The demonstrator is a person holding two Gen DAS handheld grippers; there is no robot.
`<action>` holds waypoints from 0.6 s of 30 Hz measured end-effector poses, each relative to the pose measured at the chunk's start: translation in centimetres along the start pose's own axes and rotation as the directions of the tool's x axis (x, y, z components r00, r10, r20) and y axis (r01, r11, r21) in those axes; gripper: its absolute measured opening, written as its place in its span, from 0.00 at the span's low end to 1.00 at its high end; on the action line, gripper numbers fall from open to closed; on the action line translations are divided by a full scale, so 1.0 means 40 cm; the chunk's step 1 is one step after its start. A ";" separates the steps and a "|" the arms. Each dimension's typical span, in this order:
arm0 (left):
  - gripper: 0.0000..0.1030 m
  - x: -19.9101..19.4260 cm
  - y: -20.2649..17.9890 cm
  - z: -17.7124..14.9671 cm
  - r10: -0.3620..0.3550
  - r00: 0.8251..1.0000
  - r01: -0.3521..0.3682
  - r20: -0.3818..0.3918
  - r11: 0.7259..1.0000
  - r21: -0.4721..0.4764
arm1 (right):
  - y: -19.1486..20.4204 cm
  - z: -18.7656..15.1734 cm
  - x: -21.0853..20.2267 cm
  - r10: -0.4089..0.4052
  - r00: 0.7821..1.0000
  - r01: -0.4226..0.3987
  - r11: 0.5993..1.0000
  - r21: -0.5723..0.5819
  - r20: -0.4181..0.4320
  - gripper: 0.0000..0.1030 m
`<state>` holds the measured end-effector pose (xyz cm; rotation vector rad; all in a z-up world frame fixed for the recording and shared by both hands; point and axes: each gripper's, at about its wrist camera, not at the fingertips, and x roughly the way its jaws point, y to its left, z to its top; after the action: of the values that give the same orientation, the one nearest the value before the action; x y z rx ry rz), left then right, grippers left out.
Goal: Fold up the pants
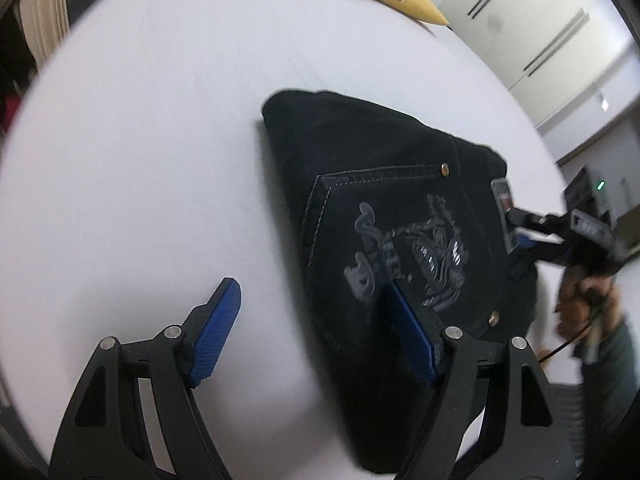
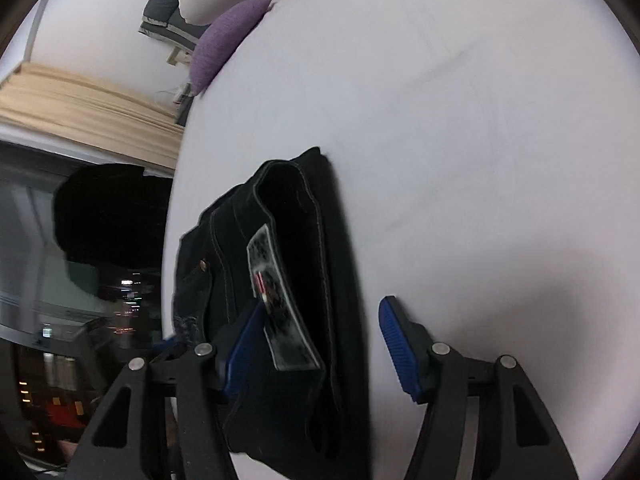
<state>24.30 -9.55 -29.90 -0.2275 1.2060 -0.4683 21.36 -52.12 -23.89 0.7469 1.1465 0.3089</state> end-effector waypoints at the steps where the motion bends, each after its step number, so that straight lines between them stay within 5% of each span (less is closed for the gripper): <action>1: 0.72 0.009 0.002 0.008 -0.018 1.000 0.018 -0.008 1.000 -0.008 | 0.000 0.004 0.007 0.020 1.000 -0.020 1.000 0.001 -0.004 0.61; 5: 0.72 0.049 -0.004 0.043 -0.067 0.997 0.067 -0.047 0.998 0.004 | 0.007 0.017 0.050 0.071 0.996 -0.072 0.997 -0.011 -0.057 0.59; 6: 0.70 0.058 -0.008 0.051 -0.077 0.995 0.078 -0.060 0.997 0.008 | 0.008 0.020 0.058 0.072 0.995 -0.073 0.997 -0.016 -0.065 0.51; 8: 0.51 0.068 -0.028 0.060 -0.099 0.992 0.101 -0.081 0.994 0.027 | 0.008 0.022 0.070 0.054 0.995 -0.056 0.998 -0.021 -0.079 0.37; 11: 0.41 0.076 -0.055 0.069 -0.058 0.995 0.063 -0.081 0.996 0.058 | 0.047 0.009 0.072 -0.026 0.998 0.020 0.996 -0.090 -0.062 0.30; 18: 0.20 0.028 -0.038 0.079 -0.097 0.995 0.097 -0.025 0.995 -0.001 | 0.217 0.000 0.041 -0.203 0.979 0.202 0.929 -0.311 0.029 0.19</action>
<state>27.22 -11.63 -29.10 -0.2814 1.2235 -0.5572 23.27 -44.89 -19.21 0.3455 1.1343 0.3083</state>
